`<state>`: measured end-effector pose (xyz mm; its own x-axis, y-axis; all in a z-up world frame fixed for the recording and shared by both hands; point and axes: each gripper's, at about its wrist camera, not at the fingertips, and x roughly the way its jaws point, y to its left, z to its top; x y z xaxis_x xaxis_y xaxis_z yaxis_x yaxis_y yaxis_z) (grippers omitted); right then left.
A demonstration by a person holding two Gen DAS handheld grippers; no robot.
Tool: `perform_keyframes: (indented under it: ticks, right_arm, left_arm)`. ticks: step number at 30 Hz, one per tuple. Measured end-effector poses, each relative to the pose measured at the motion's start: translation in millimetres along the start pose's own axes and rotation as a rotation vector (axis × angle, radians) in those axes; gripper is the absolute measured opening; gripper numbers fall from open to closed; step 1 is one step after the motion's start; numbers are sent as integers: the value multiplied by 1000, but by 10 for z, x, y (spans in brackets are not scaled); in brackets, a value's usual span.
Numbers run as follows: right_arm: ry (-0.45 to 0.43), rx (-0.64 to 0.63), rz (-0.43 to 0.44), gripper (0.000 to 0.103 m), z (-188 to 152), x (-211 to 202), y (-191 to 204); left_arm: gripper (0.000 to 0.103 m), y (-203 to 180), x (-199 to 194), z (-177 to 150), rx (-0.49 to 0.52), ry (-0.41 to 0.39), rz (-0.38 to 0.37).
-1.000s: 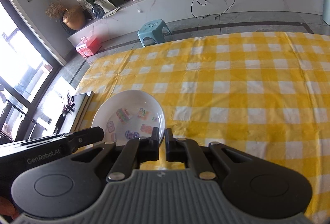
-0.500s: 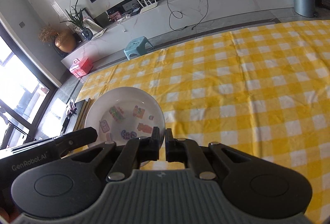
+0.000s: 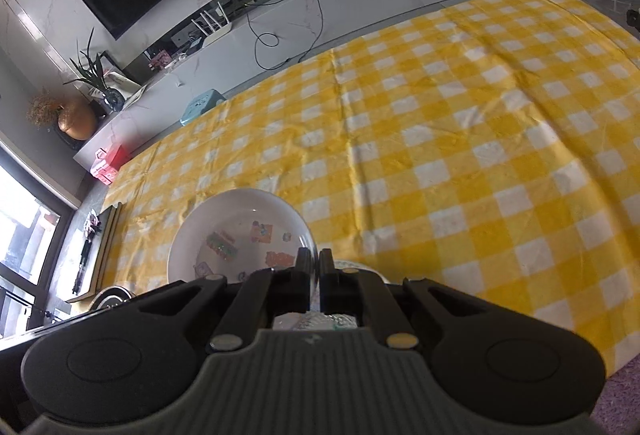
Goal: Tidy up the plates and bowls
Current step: 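Carry the white bowl over the glass plate and lower it onto it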
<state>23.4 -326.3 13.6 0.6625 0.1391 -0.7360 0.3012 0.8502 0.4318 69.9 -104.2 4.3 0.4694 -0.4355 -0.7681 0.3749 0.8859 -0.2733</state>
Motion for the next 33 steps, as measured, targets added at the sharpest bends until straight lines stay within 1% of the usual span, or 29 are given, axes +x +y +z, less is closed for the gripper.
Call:
perform_keyframes:
  ticks: [5, 8, 23, 27, 33]
  right_arm:
    - [32, -12, -59, 1, -189, 38, -154]
    - [57, -19, -76, 0, -266, 102, -193]
    - [106, -45, -112, 0, -345, 260, -186]
    - [121, -46, -97, 0, -356, 273, -169]
    - [144, -55, -90, 1, -388, 336, -126]
  left_arm:
    - [7, -80, 214, -227, 14, 81, 25]
    - [8, -65, 299, -304, 12, 114, 37]
    - [8, -7, 430, -402, -2, 162, 49]
    - [8, -16, 399, -404, 24, 165, 77]
    - [8, 48, 441, -420, 3, 190, 90]
